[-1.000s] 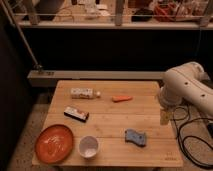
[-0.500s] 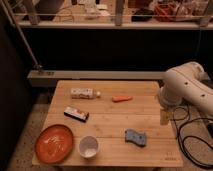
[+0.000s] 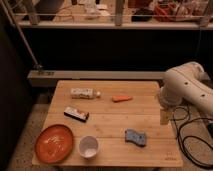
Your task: Place the white sponge in the ceramic bowl
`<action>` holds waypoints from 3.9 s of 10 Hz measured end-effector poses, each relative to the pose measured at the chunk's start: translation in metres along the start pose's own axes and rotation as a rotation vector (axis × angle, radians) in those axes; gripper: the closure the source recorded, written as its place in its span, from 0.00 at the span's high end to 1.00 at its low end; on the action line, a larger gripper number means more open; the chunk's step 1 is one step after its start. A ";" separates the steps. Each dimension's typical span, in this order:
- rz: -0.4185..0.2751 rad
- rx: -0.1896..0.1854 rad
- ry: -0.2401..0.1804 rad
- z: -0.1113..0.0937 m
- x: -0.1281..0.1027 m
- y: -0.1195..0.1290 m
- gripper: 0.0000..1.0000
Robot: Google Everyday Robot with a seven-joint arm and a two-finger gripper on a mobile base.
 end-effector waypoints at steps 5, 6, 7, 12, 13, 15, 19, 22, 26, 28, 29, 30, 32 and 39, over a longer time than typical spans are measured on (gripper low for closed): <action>-0.039 0.010 -0.045 0.010 -0.020 0.017 0.80; -0.046 0.013 -0.053 0.011 -0.023 0.017 0.80; -0.049 0.014 -0.060 0.013 -0.021 0.019 0.80; -0.062 0.000 -0.117 0.032 -0.037 0.033 0.80; -0.066 -0.007 -0.126 0.038 -0.040 0.035 0.80; -0.066 -0.023 -0.154 0.052 -0.047 0.040 0.80; -0.047 -0.046 -0.190 0.069 -0.054 0.047 0.80; -0.033 -0.065 -0.226 0.093 -0.059 0.056 0.80; -0.007 -0.078 -0.260 0.116 -0.061 0.064 0.80; -0.005 -0.081 -0.274 0.131 -0.064 0.068 0.80; -0.002 -0.080 -0.278 0.136 -0.064 0.070 0.80; 0.001 -0.081 -0.282 0.142 -0.063 0.072 0.80; -0.007 -0.079 -0.283 0.154 -0.062 0.074 0.80; -0.024 -0.074 -0.279 0.166 -0.060 0.078 0.80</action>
